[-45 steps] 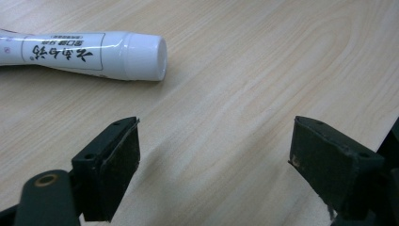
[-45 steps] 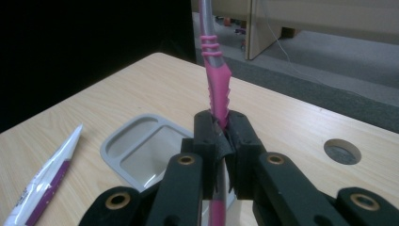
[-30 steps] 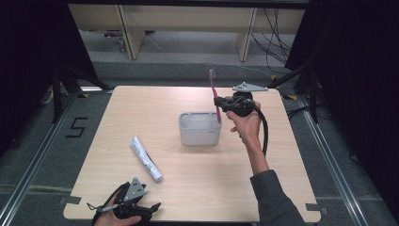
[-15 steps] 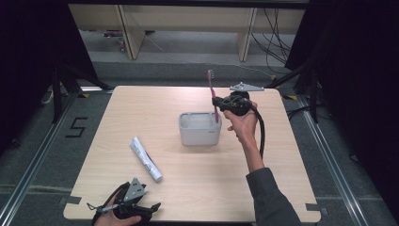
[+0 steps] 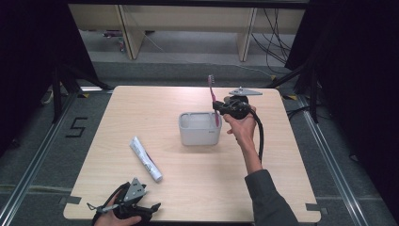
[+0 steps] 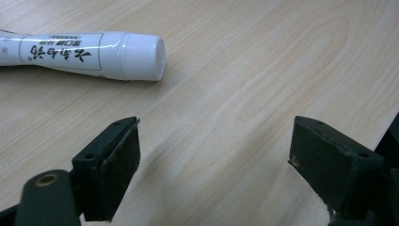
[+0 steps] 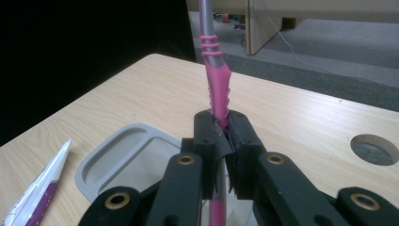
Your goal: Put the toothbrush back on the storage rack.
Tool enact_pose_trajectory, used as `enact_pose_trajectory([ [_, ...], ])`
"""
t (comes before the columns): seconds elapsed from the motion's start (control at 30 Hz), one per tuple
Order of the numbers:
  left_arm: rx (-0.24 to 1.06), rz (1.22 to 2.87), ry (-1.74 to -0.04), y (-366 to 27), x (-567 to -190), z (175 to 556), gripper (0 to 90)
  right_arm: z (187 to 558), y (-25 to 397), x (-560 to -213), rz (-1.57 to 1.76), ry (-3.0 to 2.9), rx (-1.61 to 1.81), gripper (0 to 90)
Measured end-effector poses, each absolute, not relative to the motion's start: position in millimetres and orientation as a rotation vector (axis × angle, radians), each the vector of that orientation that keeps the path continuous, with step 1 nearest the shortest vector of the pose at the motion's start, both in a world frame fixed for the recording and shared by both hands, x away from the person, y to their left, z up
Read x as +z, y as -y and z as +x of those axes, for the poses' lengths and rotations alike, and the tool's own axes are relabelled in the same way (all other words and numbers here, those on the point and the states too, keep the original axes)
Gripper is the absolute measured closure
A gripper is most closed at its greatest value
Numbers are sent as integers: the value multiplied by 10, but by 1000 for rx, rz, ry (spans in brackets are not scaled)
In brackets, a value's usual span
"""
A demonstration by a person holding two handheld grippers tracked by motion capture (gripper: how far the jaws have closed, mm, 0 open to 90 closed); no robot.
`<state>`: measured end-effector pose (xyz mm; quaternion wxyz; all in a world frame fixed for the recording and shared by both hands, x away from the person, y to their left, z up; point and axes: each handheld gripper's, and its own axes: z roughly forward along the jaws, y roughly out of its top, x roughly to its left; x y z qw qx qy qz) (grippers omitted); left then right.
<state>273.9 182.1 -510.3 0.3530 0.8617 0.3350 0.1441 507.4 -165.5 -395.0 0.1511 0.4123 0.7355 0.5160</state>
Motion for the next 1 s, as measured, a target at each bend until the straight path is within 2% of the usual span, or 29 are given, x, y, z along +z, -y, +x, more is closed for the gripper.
enact_pose_trajectory([
  [1.0, 374, 2231, -865, -1813, -5111, 2740, 162, 5070, 1656, -4292, 1212, -2133, 1430, 835],
])
